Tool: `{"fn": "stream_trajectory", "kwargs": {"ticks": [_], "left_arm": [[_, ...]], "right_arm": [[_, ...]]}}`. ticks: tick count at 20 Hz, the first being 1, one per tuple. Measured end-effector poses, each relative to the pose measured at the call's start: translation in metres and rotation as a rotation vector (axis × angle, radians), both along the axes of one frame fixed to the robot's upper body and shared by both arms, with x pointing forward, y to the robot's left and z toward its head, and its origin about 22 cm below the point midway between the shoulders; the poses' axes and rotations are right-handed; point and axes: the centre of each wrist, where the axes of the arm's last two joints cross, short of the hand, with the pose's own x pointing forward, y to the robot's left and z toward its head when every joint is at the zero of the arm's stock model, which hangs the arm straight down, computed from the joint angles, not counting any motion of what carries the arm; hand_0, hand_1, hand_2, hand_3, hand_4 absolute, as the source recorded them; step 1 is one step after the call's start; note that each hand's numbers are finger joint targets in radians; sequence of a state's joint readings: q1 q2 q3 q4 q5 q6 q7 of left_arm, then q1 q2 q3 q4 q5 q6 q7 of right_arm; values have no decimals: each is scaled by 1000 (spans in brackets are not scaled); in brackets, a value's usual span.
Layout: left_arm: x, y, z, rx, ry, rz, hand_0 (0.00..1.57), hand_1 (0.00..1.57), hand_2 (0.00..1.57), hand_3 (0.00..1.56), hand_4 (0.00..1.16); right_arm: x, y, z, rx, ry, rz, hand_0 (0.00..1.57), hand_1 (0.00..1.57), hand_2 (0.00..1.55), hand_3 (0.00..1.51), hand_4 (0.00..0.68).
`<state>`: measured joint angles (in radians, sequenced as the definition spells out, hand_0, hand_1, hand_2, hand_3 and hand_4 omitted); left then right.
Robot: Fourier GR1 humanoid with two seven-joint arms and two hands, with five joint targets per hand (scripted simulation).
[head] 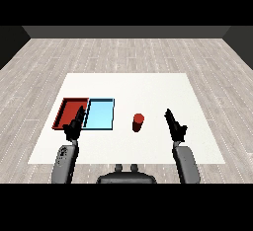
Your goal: Pick the red can and put it in the red box
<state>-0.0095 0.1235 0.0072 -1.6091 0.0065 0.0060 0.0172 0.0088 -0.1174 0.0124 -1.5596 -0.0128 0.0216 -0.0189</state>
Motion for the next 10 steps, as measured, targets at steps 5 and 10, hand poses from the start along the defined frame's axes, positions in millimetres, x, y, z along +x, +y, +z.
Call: {"fn": "stream_trajectory", "kwargs": {"ticks": [5, 10], "left_arm": [[-2, 0, -6, -2, 20, 27, 0, 0, 0, 0, 0], [-3, -7, 3, -62, -200, 17, 0, 0, 0, 0, 0]], "right_arm": [[-8, 10, 0, -5, 4, -20, 0, 0, 0, 0, 0], [-13, 23, 7, 99, -150, 29, 0, 0, 0, 0, 0]]}}
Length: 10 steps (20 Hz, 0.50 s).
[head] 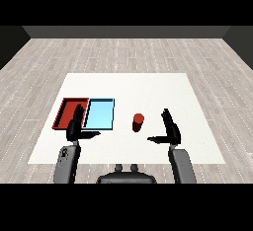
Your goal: Pick the red can and put it in the red box
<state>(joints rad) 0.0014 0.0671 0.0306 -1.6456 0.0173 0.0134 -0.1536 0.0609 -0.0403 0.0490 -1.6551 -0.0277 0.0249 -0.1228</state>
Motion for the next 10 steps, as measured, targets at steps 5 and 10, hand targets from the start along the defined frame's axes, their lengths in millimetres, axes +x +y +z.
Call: {"fn": "stream_trajectory", "kwargs": {"ticks": [5, 10], "left_arm": [[0, 3, -10, -25, -110, -1, 0, 0, 0, 0, 0], [-2, 3, -14, -35, -143, -5, 0, 0, 0, 0, 0]], "right_arm": [[-7, -1, -7, 37, -88, 29, 0, 0, 0, 0, 0], [-8, 2, -11, 51, -113, 34, 0, 0, 0, 0, 0]]}}
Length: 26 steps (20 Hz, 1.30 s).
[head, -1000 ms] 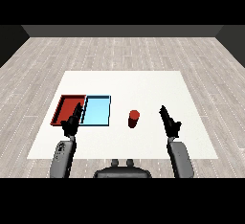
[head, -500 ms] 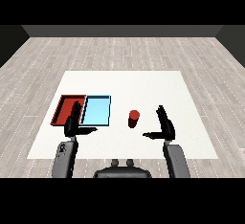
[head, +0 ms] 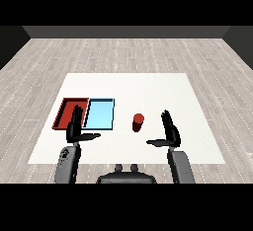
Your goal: Pick the red can and put it in the red box
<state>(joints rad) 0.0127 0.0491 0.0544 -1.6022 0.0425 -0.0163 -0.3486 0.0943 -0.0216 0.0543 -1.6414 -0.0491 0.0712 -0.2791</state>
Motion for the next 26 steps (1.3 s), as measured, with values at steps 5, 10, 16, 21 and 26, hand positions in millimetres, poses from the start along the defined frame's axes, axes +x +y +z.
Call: {"fn": "stream_trajectory", "kwargs": {"ticks": [5, 10, 16, 21, 26], "left_arm": [[-1, 4, 3, 7, -19, 0, 0, 0, 0, 0, 0], [2, 7, -1, 10, -25, -3, 0, 0, 0, 0, 0], [-1, 0, 0, 12, -24, 0, 0, 0, 0, 0, 0], [0, 2, -2, 2, -24, -6, 0, 0, 0, 0, 0], [-2, -5, 6, -8, -22, -7, 0, 0, 0, 0, 0]], "right_arm": [[4, 0, -3, 5, -9, -11, 0, 0, 0, 0, 0], [7, -1, -1, 15, -2, -11, 0, 0, 0, 0, 0], [13, 1, -14, 25, 3, -9, 0, 0, 0, 0, 0], [26, 3, -14, 49, 22, 8, 0, 0, 0, 0, 0], [45, 21, -21, 80, 52, 10, 0, 0, 0, 0, 0]]}}
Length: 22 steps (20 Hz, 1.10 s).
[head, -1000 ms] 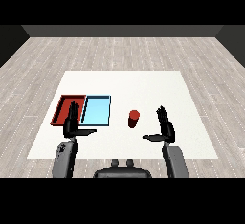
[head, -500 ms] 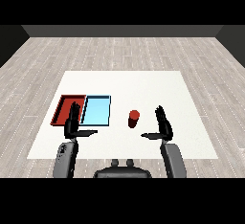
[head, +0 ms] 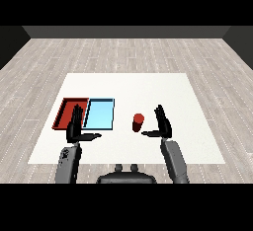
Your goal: Pick the red can and put it in the red box
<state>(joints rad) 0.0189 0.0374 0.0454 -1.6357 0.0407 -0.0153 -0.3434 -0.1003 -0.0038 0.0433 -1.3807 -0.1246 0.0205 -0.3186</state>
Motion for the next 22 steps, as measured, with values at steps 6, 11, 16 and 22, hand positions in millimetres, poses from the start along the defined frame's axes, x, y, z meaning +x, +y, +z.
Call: {"fn": "stream_trajectory", "kwargs": {"ticks": [6, 11, 16, 22], "left_arm": [[0, 3, -4, -14, -10, -9, 0, 0, 0, 0, 0], [-4, 6, -3, -27, -8, -2, 0, 0, 0, 0, 0], [-6, 4, -4, -27, -7, -1, 0, 0, 0, 0, 0], [3, 10, -6, -36, -11, -8, 0, 0, 0, 0, 0]], "right_arm": [[7, 15, -16, 32, 18, 6, 0, 0, 0, 0, 0], [10, 34, -25, 55, 35, 14, 0, 0, 0, 0, 0], [10, 38, -29, 84, 40, 13, 0, 0, 0, 0, 0], [15, 45, -49, 94, 60, 17, 0, 0, 0, 0, 0]]}}
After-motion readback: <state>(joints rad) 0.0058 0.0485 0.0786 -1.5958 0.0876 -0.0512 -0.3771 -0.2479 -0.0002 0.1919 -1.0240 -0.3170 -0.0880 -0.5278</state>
